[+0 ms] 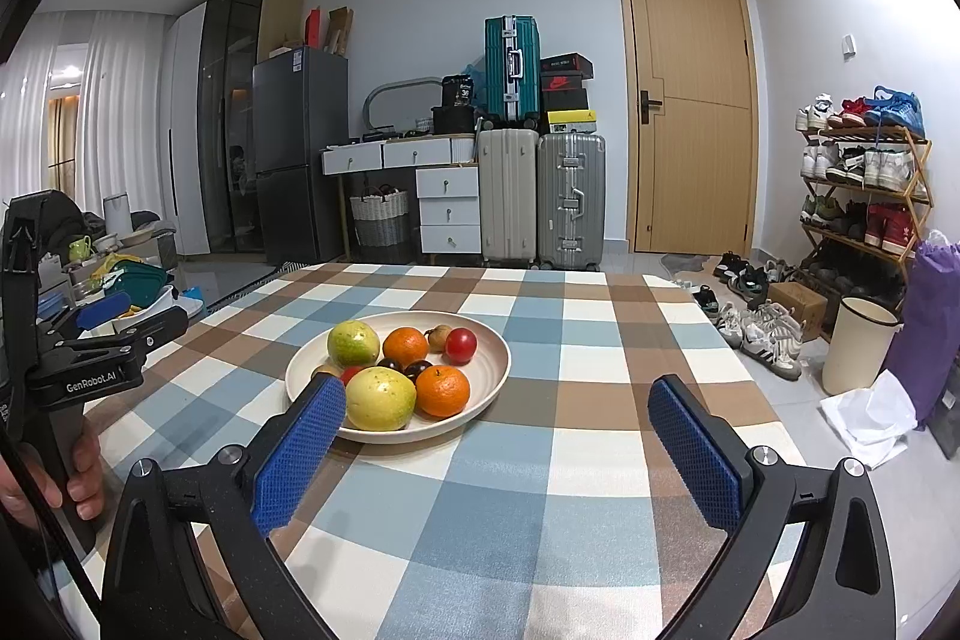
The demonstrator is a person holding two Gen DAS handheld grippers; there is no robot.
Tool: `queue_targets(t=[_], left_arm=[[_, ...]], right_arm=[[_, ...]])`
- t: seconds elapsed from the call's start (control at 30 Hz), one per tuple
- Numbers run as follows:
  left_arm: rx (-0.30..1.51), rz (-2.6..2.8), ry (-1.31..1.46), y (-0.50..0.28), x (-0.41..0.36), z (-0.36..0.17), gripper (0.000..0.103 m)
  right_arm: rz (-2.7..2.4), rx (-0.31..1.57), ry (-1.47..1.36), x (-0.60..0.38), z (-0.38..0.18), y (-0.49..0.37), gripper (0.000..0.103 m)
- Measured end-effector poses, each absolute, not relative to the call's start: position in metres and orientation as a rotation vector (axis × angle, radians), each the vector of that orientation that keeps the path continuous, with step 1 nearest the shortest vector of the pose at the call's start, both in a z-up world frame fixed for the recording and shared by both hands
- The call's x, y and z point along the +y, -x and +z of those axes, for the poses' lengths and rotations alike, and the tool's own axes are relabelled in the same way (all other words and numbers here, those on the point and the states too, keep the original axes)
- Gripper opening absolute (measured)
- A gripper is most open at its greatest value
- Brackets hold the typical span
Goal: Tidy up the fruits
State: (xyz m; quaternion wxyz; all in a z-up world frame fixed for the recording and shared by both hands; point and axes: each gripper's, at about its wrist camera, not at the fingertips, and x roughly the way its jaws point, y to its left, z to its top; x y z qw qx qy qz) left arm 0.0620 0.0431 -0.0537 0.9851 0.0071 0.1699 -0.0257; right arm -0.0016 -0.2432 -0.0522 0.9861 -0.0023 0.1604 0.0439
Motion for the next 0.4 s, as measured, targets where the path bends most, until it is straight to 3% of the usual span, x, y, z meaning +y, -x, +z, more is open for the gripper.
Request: queue_targets(t=[0.4], left_arm=[[0.326,-0.046,-0.007,-0.0608,0.043,-0.0504,0.102]], right_arm=[[0.089,0.323,0.004,-0.2436,-0.0519,0.0015,0.103]])
